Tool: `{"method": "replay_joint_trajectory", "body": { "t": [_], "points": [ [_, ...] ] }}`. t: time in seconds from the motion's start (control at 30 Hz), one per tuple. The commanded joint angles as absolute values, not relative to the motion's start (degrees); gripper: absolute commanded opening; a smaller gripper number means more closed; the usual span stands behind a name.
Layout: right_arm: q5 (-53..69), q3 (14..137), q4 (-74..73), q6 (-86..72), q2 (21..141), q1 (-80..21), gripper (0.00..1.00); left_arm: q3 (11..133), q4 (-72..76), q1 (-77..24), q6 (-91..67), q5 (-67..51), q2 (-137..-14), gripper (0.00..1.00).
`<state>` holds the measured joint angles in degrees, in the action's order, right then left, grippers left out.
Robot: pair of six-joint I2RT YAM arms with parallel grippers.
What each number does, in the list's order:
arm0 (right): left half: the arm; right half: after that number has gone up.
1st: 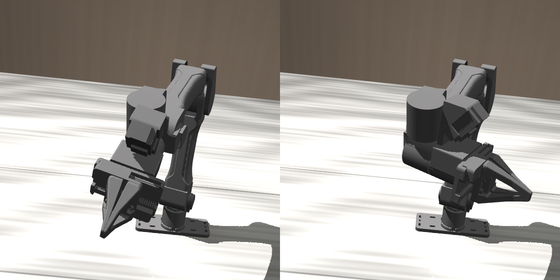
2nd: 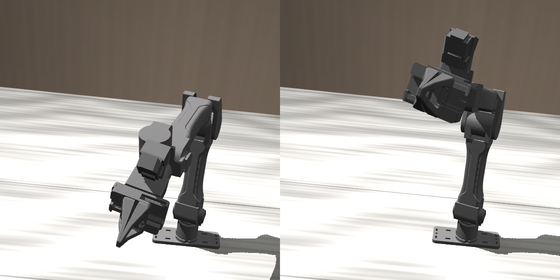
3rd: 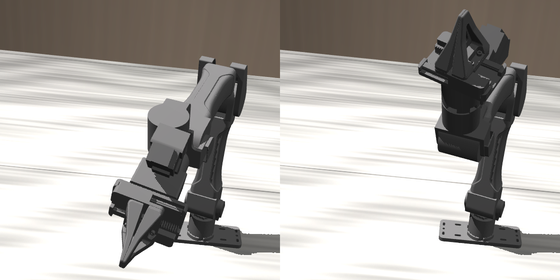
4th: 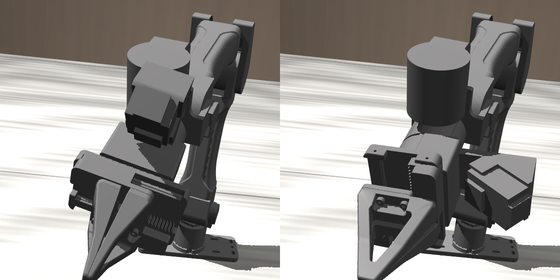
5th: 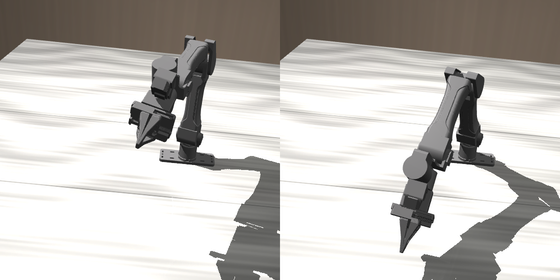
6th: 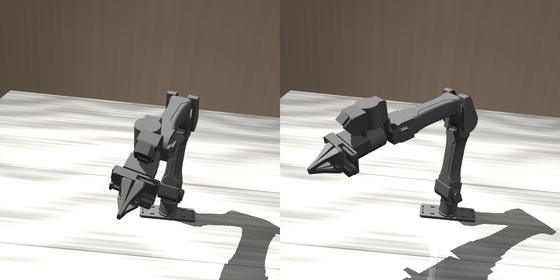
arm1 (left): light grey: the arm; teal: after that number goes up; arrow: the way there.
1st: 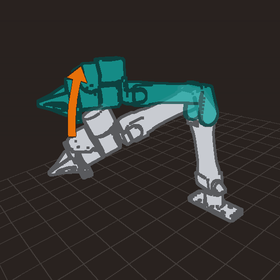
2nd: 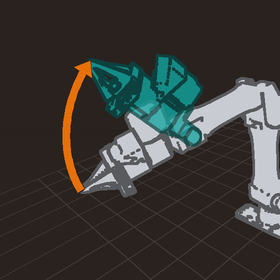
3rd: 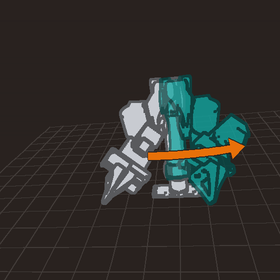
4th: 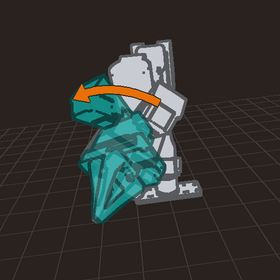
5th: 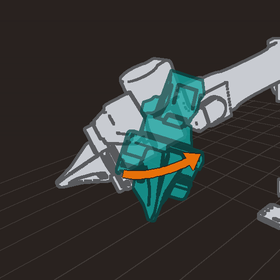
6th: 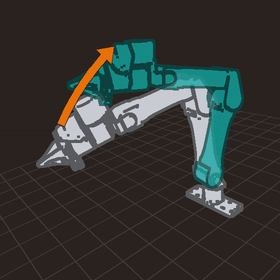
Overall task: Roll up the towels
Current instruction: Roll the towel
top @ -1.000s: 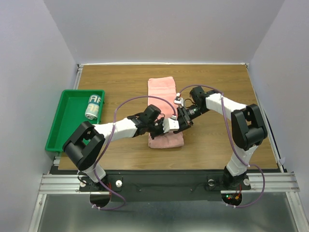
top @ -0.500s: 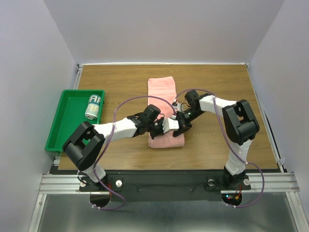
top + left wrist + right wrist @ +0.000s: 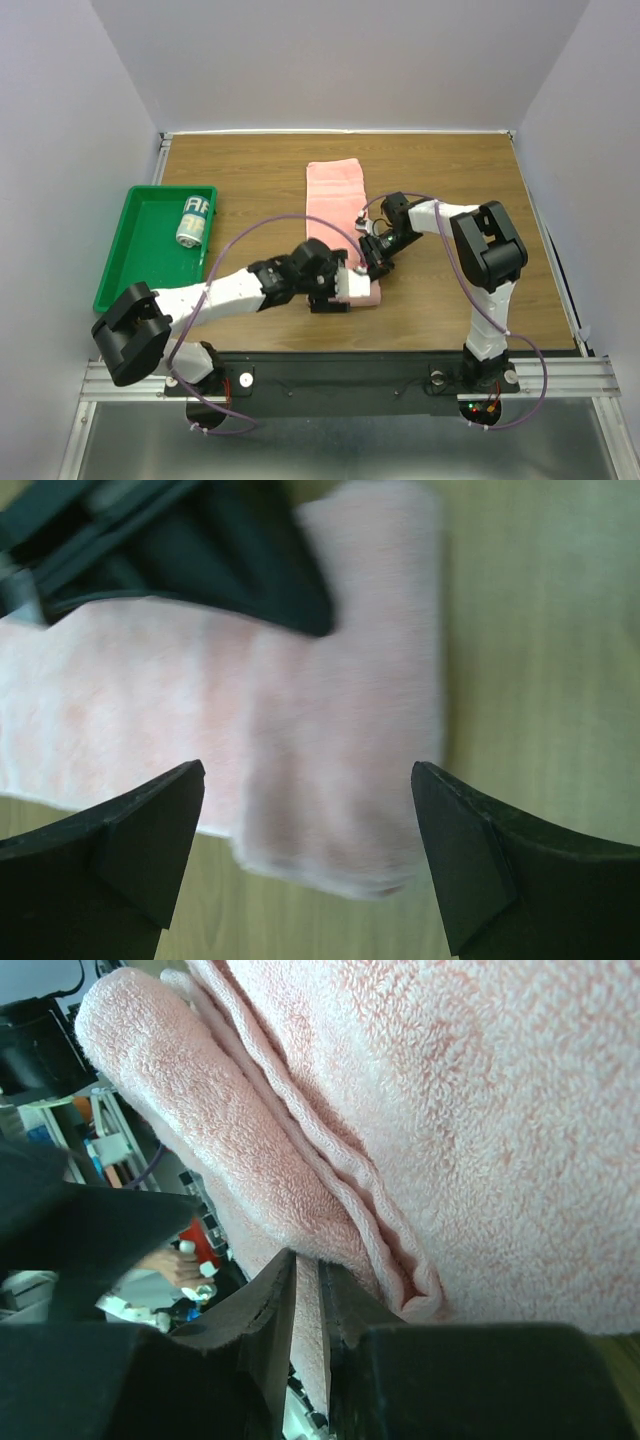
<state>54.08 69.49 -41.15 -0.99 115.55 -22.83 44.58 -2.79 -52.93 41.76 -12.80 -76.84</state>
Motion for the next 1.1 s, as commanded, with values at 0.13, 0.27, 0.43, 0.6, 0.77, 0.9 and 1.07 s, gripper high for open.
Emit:
{"method": "replay_joint_trajectory", "body": {
  "t": [0.13,0.27,0.43,0.6,0.77,0.9,1.07],
  "points": [
    [51.0,69.6,-37.6,0.3,119.2,-23.1,0.24,37.6,4.4,-65.8,42.1,4.2,-77.8,0.99],
    [51.4,69.7,-37.7,0.3,119.8,-23.1,0.24,36.6,10.2,-67.3,43.2,10.5,-80.4,0.99],
    [51.6,69.9,-37.7,0.3,120.4,-23.1,0.24,33.9,16.6,-67.5,46.1,15.0,-83.6,0.99],
    [51.8,70.1,-37.7,0.2,120.7,-23.1,0.24,32.7,19.1,-67.4,45.7,14.3,-88.9,0.86],
    [50.5,70.3,-37.7,0.3,117.5,-23.0,0.29,34.6,11.4,-67.0,41.1,6.7,-88.3,0.35],
    [48.9,71.3,-37.8,0.5,113.8,-21.7,0.34,38.4,2.4,-64.8,38.1,-5.8,-87.2,0.21],
    [51.6,74.4,-37.8,1.8,103.2,-14.7,0.63,43.9,-9.6,-57.9,39.2,-18.3,-89.2,0.2]
  ]
}}
